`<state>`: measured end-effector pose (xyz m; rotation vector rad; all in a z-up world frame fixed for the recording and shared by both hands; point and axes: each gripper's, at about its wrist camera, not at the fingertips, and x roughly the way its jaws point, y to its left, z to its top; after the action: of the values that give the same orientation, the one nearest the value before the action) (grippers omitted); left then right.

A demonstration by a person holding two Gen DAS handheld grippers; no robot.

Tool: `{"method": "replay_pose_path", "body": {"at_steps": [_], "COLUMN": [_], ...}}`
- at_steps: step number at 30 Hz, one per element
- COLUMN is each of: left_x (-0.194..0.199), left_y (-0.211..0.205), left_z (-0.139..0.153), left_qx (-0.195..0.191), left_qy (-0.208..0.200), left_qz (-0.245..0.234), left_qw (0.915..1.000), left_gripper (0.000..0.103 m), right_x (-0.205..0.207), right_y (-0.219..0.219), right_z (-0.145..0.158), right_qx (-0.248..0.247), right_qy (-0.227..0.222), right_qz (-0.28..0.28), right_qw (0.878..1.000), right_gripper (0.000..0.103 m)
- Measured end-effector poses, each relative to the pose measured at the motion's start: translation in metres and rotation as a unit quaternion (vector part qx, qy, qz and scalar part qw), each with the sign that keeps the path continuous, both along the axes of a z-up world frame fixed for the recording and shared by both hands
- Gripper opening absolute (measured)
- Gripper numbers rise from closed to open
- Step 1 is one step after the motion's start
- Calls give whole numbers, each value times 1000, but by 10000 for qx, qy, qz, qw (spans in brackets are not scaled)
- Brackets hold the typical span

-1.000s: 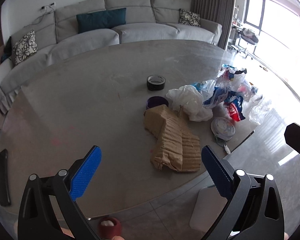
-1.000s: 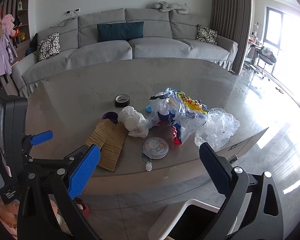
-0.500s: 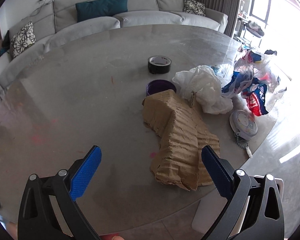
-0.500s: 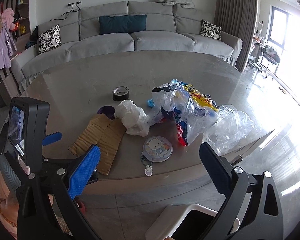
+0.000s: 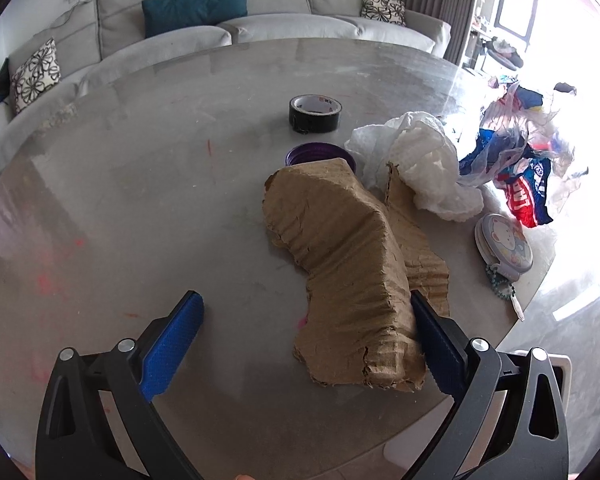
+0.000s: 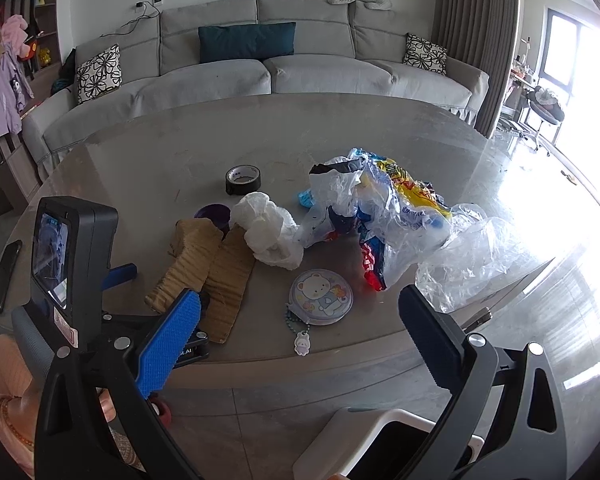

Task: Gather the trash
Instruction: 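Grasp the brown cardboard piece with the left gripper and lift it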

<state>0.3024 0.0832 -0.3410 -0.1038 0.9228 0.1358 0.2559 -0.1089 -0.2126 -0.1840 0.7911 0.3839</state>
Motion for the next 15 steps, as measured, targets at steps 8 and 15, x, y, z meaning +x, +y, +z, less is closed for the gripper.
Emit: {"method": "replay_pose_path", "body": {"at_steps": [8, 15], "left_x": [-12, -22], "left_y": [-17, -17], "left_z": [8, 18], "left_qx": [111, 23], "left_qy": [-150, -215], "left_qz": [-311, -418], "left_qw": [9993, 9989], "left_gripper": [40, 21], "right_x": [-6, -14], "right_y": [0, -2], "right_z": [4, 8], "right_qx": [18, -3], "right_qy": [-4, -97], "right_qz": [3, -49], "right_qw": [10000, 9999], "right_gripper": [99, 99]}}
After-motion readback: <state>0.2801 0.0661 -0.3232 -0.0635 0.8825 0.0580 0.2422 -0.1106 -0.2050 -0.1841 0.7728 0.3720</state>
